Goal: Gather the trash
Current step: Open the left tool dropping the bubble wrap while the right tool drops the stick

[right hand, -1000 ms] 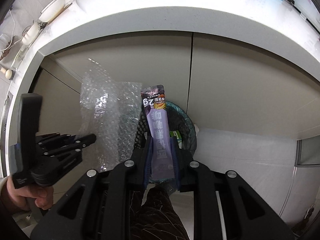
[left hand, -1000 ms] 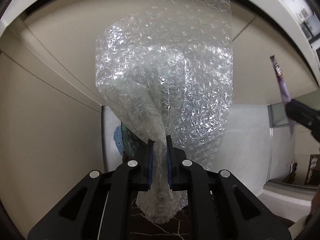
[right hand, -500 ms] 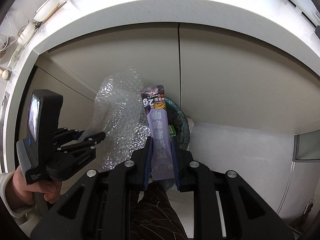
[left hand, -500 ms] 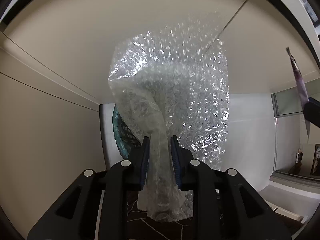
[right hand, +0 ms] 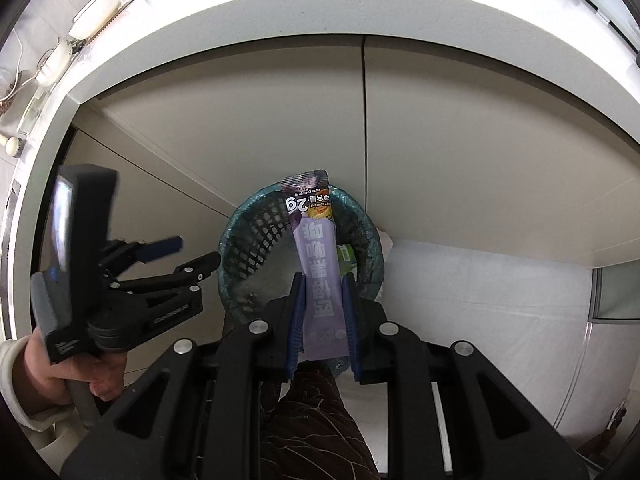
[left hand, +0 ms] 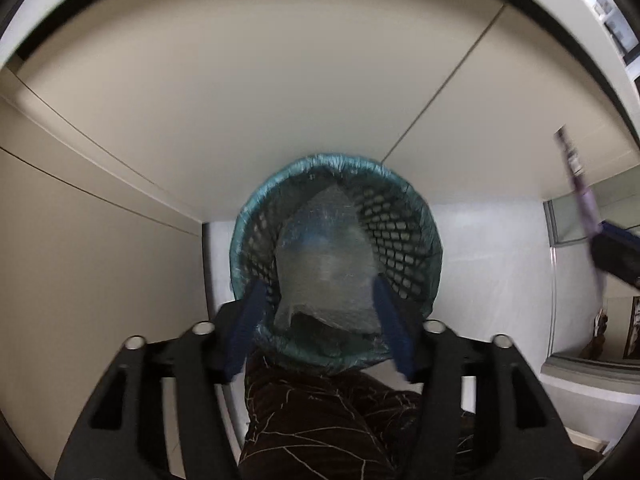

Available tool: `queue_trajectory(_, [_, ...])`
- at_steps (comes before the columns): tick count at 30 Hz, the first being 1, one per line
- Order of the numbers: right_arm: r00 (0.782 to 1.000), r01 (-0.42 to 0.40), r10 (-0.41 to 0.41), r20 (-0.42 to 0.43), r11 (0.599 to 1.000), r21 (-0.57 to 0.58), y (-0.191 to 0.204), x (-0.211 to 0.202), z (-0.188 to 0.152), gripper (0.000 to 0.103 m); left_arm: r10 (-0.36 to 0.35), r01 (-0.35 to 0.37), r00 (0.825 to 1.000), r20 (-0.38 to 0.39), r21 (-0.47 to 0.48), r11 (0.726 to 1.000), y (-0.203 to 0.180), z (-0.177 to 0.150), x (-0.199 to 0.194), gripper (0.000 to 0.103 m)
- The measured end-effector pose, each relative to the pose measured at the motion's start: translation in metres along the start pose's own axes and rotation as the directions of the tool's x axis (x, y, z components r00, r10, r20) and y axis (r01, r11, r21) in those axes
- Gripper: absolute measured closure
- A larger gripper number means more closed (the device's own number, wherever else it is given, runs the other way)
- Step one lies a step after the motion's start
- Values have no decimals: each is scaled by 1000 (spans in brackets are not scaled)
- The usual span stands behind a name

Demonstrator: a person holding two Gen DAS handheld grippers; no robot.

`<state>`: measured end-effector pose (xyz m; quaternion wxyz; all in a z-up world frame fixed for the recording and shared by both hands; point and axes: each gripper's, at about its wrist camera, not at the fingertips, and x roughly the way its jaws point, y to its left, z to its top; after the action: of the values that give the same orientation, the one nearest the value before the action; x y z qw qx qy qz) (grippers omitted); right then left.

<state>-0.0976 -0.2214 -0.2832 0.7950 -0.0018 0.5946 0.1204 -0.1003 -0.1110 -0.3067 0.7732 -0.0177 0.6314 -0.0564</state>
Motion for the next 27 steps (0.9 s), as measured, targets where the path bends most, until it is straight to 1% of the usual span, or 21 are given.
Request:
queue_trajectory(2, [1000,-7,7,-1,1000,2,2,3,1,85,-4,4,999,32,-6,1000,0,0,-9,33])
queue_trajectory(3, [1000,-13,13,-2,1000,4,3,5,1,85,-8,8,999,49,-11,1000,2,1,-14,31])
queue_trajectory(5, [1000,-24,24,-2,1000,4,2,7,1,85,-19,21,996,84,-28,999,7,0,-27,20])
queue_trajectory(6, [1000,-30,30,-3,1000,0,4,10,2,85,-23,27,995,96,-37,999,9,-1,-32,18])
queue_trajectory(8, [999,-40,40,-8,999,-7,9,16,4,85,-30,38,991,129,-57,998,15,-1,-42,7])
queue_trajectory(9, [999,-44,44,-11,999,-11,10,18,4,85,-29,39,989,143,-66,997,18,-2,-48,6])
queue_trajectory(11, [998,-53,52,-20,998,-22,15,27,5,85,-20,32,987,157,-79,996,25,-2,-53,6])
queue_trajectory(16, [997,-61,59,-55,997,-51,24,48,6,85,-5,20,989,150,-97,995,41,-3,-59,6])
queue_trajectory(20, [995,-65,60,-81,996,-58,29,60,8,85,-5,21,990,141,-110,994,52,-6,-60,6])
queue_trajectory(22, [994,-66,60,-94,996,-59,31,65,9,82,-5,20,991,131,-113,993,56,-7,-58,6])
queue_trajectory(26, [994,-60,54,-97,997,-57,36,70,11,82,-8,21,994,111,-117,993,63,-7,-56,6])
queue_trajectory(27, [994,-59,53,-99,997,-55,36,70,11,80,-9,22,994,108,-116,993,64,-7,-55,6])
